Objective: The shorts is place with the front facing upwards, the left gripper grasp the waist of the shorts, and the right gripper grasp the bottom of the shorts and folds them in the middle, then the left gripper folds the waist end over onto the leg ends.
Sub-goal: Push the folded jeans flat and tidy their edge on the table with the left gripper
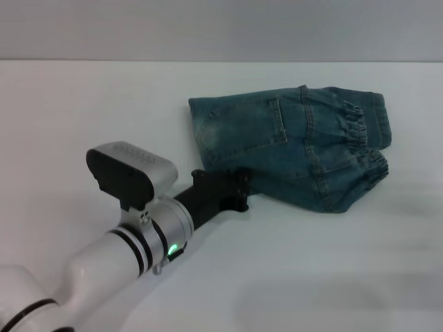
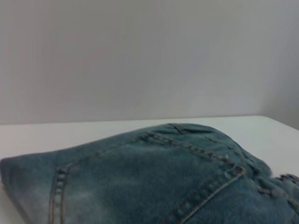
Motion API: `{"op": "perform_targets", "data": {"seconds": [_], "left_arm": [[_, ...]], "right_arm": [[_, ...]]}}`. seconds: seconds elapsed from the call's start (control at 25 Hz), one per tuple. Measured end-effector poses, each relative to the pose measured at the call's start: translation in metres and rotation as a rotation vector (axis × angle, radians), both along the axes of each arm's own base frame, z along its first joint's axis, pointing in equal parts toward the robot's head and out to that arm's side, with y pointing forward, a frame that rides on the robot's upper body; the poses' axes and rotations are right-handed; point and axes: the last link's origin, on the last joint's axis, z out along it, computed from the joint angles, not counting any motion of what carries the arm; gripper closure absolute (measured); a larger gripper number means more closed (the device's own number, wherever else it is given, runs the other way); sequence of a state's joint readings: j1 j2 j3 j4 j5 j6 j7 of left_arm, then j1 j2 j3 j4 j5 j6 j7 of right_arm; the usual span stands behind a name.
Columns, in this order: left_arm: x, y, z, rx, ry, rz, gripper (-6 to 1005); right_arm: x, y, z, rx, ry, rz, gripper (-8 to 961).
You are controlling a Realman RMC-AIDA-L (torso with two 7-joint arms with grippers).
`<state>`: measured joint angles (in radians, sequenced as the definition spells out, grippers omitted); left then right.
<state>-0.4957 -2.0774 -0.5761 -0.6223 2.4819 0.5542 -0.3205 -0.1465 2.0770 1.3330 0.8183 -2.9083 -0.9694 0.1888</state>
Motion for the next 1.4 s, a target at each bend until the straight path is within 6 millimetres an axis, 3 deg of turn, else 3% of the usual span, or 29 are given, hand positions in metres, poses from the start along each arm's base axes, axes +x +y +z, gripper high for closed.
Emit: {"op": "perform_targets", "data": {"seconds": [0.88,1.28,1.36,1.4], "left_arm": [[0.004,0.029,0.013,0.053,0.024,-0.017,977],[0.004,0.01,0.026,0.125,-0.053,-0.05,973],[-0.01,-0.001,0.044,0.234,-0.073,-0.016,972],[-0.01,-0.001,0.044,0.234,-0.073,-0.016,971]], "right_arm": [[0.001,0.0,-0.003,-0.013,-0.001,-0.005,887],[-0.004,-0.003,-0.013,-0.047,-0.014,0.018,874],[-0.003,-0.004,-0.014,-0.053,-0.015,0.018,872],[-0.003,-0.004,-0.015,-0.056,-0.016,0.018,870]]}}
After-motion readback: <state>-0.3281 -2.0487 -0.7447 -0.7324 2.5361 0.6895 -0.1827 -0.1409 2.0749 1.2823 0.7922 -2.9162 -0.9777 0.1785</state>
